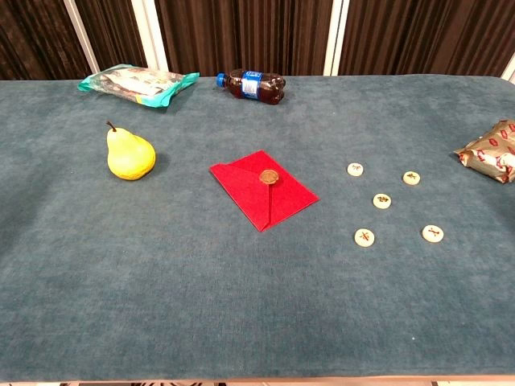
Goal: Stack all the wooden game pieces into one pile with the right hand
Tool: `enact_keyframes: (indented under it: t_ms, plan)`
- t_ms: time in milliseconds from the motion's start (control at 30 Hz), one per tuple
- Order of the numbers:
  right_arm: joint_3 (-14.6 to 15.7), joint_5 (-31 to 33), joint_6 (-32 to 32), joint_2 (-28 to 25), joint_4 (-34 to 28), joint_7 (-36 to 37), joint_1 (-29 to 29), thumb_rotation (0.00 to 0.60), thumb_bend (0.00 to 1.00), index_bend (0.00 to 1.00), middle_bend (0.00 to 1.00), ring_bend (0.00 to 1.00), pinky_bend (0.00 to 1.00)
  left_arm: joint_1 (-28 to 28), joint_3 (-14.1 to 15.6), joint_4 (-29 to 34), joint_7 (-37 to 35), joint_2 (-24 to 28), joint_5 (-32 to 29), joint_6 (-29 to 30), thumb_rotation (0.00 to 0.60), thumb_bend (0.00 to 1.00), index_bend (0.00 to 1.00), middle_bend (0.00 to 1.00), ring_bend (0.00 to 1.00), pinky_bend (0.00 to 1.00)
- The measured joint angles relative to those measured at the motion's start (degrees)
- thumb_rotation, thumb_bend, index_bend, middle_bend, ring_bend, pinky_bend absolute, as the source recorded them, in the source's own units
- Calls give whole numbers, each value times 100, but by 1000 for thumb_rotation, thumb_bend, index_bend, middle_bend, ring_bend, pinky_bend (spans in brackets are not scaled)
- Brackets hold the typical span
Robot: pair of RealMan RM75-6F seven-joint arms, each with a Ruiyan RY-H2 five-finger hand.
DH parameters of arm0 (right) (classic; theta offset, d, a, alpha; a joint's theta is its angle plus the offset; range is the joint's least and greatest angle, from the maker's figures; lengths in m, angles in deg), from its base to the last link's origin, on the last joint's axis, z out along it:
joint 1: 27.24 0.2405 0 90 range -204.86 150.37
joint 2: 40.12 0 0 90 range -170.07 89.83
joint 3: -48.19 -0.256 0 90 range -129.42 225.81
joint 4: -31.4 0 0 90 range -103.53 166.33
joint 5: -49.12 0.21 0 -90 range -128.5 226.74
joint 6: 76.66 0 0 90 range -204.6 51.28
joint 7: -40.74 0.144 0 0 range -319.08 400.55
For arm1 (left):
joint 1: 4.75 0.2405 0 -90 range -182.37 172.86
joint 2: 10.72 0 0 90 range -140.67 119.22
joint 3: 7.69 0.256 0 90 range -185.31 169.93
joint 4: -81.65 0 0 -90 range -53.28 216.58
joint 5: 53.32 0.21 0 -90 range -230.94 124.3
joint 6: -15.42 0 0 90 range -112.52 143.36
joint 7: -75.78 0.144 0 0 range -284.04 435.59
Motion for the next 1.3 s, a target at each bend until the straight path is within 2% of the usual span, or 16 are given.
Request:
enact_keyframes:
  t_ms: [300,900,1133,1300]
  plan:
    - [-4,92,-60,52,-11,-43,6,600,417,106,0,0,29,14,-32,9,-93,18,-42,-19,600,142,80,7,0,0]
    - [-20,313,-179,-114,-236,524,-50,600,417,106,0,0,30,55,-43,55,-163,13,9,39,600,142,80,7,0,0]
    - [50,362,-619,-246,-450,722,76,600,416,107,0,0,29,65,-77,69,-272,21,-64,14,600,142,80,7,0,0]
    - [50,466,-1313,-497,-769,662,400,600,416,154,0,0,19,66,-75,83,-290,29,-50,0,600,143,80,7,0,0]
